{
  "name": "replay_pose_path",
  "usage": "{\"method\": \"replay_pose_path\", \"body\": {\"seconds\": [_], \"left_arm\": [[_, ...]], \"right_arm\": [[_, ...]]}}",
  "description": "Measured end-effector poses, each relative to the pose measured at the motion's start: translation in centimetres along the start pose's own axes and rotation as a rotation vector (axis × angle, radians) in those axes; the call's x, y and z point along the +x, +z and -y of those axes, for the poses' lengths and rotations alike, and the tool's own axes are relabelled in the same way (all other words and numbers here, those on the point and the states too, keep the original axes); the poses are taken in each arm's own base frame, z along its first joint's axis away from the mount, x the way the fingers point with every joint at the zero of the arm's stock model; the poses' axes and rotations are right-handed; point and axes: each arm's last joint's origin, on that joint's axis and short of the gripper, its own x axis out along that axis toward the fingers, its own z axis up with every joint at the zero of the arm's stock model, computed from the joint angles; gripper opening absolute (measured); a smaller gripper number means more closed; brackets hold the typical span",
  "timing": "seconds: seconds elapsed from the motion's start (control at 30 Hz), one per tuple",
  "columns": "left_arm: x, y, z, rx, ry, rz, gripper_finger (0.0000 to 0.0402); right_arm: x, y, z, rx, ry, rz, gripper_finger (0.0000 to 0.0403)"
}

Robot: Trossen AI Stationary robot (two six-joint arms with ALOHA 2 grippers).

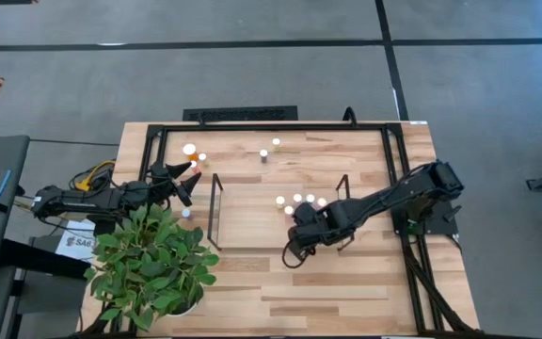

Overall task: Pick and place medicine bottles onto shelf by color
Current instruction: Put the red pill bottle on the shelf

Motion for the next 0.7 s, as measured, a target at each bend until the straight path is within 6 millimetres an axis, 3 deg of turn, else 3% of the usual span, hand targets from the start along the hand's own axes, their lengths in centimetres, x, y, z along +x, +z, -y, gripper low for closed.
{"method": "replay_pose_path", "body": {"seconds": [0.7], "left_arm": [[0.0, 0.0, 0.0, 0.000, 0.000, 0.000, 0.0265]], "right_arm": [[2.2, -1.6, 0.4, -0.264, -0.014, -0.012, 0.0160]]}}
